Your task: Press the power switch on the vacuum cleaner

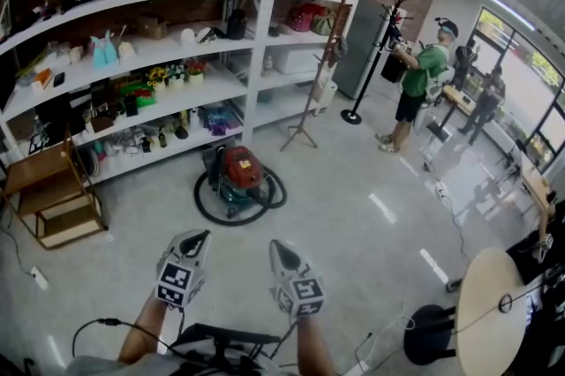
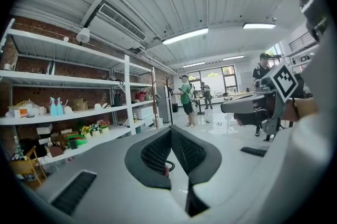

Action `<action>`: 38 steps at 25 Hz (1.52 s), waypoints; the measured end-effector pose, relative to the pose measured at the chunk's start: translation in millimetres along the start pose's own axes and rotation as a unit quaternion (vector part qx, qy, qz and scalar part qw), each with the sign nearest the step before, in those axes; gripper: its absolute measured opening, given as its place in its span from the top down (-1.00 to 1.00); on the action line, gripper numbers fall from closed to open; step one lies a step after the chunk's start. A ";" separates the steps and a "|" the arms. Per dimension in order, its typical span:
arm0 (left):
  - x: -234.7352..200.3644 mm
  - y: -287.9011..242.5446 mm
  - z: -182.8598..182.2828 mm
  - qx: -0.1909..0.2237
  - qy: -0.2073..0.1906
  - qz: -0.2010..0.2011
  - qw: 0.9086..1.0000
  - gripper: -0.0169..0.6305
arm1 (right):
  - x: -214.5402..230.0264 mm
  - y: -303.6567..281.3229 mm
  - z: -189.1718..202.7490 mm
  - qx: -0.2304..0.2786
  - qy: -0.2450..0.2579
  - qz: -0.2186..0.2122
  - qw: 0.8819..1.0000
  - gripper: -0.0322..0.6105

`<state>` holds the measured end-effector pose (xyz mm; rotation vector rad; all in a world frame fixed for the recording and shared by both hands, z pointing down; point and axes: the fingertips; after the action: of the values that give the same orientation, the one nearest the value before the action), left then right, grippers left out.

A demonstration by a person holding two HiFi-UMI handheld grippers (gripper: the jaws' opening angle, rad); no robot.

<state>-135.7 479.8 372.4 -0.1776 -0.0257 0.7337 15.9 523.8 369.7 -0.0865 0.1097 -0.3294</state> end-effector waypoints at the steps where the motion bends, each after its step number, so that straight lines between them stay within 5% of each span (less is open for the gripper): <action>1: 4.3 -1.5 0.9 0.000 0.000 0.000 1.000 0.93 | 1.9 1.3 0.9 -0.001 0.000 -0.001 1.000 0.87; 20: -28.5 -72.9 -8.9 -0.009 0.010 0.005 1.000 0.93 | 45.3 -65.0 8.1 -0.014 -0.007 -0.004 1.000 0.87; 38: -146.3 -158.7 -39.4 0.001 0.021 -0.004 1.000 0.93 | 64.5 -208.1 -22.4 -0.025 -0.011 -0.022 0.999 0.87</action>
<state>-135.7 260.5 366.3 -0.1914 0.0140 0.7227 7.6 305.1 362.8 -0.1413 0.0943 -0.3695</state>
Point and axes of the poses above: the fingertips, and each gripper's own axes: y backward along the fingers, x to its right, z out of its underside, and after that the axes turned 9 degrees about y, right-handed
